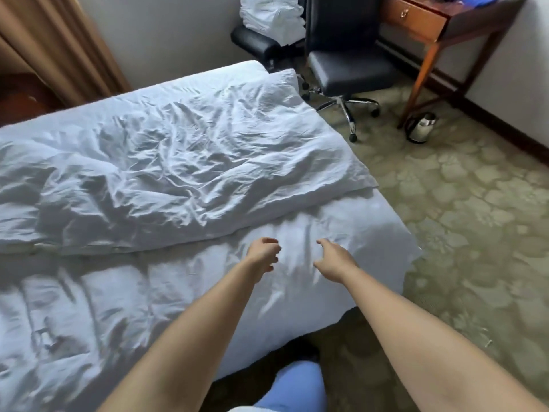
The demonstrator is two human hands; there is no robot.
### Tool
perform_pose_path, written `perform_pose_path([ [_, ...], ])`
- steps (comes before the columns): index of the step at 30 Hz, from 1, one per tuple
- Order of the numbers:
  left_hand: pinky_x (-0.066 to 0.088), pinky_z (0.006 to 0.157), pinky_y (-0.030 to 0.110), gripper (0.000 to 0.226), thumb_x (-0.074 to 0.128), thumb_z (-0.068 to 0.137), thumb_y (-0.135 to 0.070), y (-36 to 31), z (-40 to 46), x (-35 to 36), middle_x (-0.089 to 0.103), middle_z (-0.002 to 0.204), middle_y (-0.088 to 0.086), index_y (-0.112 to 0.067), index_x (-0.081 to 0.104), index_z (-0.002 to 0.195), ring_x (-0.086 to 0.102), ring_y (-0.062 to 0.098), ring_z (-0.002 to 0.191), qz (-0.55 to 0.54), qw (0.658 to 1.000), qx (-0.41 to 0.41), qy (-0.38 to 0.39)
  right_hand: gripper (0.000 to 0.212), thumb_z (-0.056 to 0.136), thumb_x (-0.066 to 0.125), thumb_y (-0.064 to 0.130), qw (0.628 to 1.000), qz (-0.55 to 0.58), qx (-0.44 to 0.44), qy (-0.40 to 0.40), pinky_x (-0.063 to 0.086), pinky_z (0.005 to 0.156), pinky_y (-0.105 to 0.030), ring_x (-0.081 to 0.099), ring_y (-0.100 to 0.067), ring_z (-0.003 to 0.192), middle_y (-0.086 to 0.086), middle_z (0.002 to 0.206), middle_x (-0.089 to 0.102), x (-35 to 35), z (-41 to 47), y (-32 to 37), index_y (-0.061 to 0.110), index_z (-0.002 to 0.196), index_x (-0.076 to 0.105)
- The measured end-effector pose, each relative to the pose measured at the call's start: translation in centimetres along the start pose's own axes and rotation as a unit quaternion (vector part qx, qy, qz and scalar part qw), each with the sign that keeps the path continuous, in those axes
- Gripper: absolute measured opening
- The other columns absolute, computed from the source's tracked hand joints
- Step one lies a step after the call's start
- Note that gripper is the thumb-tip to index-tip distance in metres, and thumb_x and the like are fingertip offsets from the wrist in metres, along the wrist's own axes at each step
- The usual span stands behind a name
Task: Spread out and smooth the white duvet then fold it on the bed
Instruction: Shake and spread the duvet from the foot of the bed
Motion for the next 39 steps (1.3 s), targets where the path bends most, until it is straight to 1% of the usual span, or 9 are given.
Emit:
perform_pose_path([
  [11, 0.042, 0.072, 0.031, 0.022, 0.048, 0.093, -0.009, -10.4, 15.2, 15.5, 0.056, 0.096, 0.006, -0.015, 0.056, 0.113, 0.055, 0.023, 0.083, -0.082, 0.992, -0.094, 0.019, 0.060, 0.092, 0.050, 0.023, 0.995, -0.050, -0.003, 0.087, 0.040, 0.102, -0.034, 0.039, -0.024, 0.134, -0.004, 0.152, 0.029, -12.1, 17.1, -10.1, 0.019, 0.148, 0.028],
  [16, 0.044, 0.072, 0.031, 0.005, 0.051, 0.094, -0.015, -15.7, 20.8, 18.7, 0.053, 0.085, 0.003, -0.014, 0.056, 0.093, 0.053, 0.019, 0.074, -0.173, 0.973, -0.148, -0.040, 0.059, 0.093, 0.050, 0.024, 0.988, -0.076, -0.045, 0.123, 0.039, 0.104, -0.034, 0.037, -0.023, 0.135, -0.002, 0.153, 0.029, -17.4, 24.8, -11.3, 0.018, 0.147, 0.030],
  [19, 0.045, 0.089, 0.036, 0.032, 0.060, 0.092, -0.027, -17.7, 25.0, 21.4, 0.055, 0.113, 0.008, -0.010, 0.052, 0.118, 0.056, 0.024, 0.101, -0.270, 0.939, -0.199, -0.078, 0.058, 0.092, 0.052, 0.025, 0.981, -0.099, -0.082, 0.146, 0.036, 0.106, -0.032, 0.039, -0.023, 0.135, -0.004, 0.152, 0.032, -19.8, 30.7, -12.0, 0.017, 0.146, 0.033],
  [22, 0.040, 0.102, 0.038, 0.050, 0.062, 0.090, -0.035, -20.0, 29.1, 24.5, 0.041, 0.140, 0.009, -0.016, 0.046, 0.133, 0.044, 0.028, 0.128, -0.447, 0.849, -0.240, -0.145, 0.055, 0.092, 0.052, 0.024, 0.971, -0.099, -0.115, 0.186, 0.035, 0.104, -0.030, 0.040, -0.022, 0.134, -0.004, 0.149, 0.036, -21.8, 37.2, -12.3, 0.017, 0.145, 0.036],
  [26, 0.049, 0.072, 0.032, 0.048, 0.062, 0.088, -0.041, -22.0, 34.8, 27.2, 0.061, 0.115, 0.012, -0.008, 0.058, 0.122, 0.061, 0.024, 0.087, -0.575, 0.746, -0.213, -0.261, 0.053, 0.094, 0.052, 0.025, 0.953, -0.058, -0.139, 0.261, 0.042, 0.096, -0.031, 0.047, -0.021, 0.126, -0.003, 0.147, 0.039, -24.8, 44.4, -12.6, 0.019, 0.144, 0.036],
  [30, 0.052, 0.073, 0.041, 0.074, 0.070, 0.071, -0.056, -17.6, 40.2, 29.6, 0.060, 0.118, 0.016, -0.004, 0.054, 0.122, 0.061, 0.032, 0.101, -0.578, 0.681, -0.295, -0.340, 0.049, 0.097, 0.050, 0.021, 0.930, 0.002, -0.119, 0.349, 0.051, 0.083, -0.037, 0.062, -0.024, 0.103, -0.008, 0.138, 0.047, -28.6, 48.0, -12.4, 0.017, 0.143, 0.036],
  [33, 0.052, 0.067, 0.035, 0.077, 0.075, 0.063, -0.045, -21.3, 39.4, 29.8, 0.060, 0.110, 0.014, -0.001, 0.054, 0.123, 0.061, 0.027, 0.093, -0.544, 0.669, -0.306, -0.404, 0.053, 0.096, 0.053, 0.025, 0.915, 0.032, -0.123, 0.383, 0.048, 0.073, -0.028, 0.059, -0.016, 0.096, -0.006, 0.140, 0.044, -30.1, 50.5, -11.7, 0.015, 0.144, 0.035],
  [36, 0.043, 0.053, 0.027, 0.032, 0.069, 0.074, -0.015, -28.7, 37.1, 28.2, 0.056, 0.082, 0.015, 0.001, 0.056, 0.098, 0.055, 0.025, 0.065, -0.521, 0.685, -0.242, -0.449, 0.060, 0.095, 0.053, 0.031, 0.918, 0.054, -0.104, 0.380, 0.041, 0.093, -0.029, 0.045, -0.024, 0.127, -0.007, 0.148, 0.036, -31.2, 52.8, -10.2, 0.011, 0.147, 0.031],
  [39, 0.046, 0.044, 0.024, 0.026, 0.062, 0.070, -0.011, -32.8, 36.6, 25.8, 0.057, 0.073, 0.014, 0.002, 0.061, 0.093, 0.057, 0.025, 0.053, -0.595, 0.668, -0.157, -0.419, 0.076, 0.091, 0.053, 0.052, 0.912, 0.113, -0.026, 0.393, 0.038, 0.102, -0.036, 0.038, -0.030, 0.134, -0.010, 0.152, 0.031, -31.6, 55.0, -7.7, 0.007, 0.147, 0.030],
])
Point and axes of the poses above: each hand's wrist, its own z-axis towards the middle knuckle, its own x-axis out of the palm, y = z × x, the point moved 2 cm from there along z, towards the middle knuckle
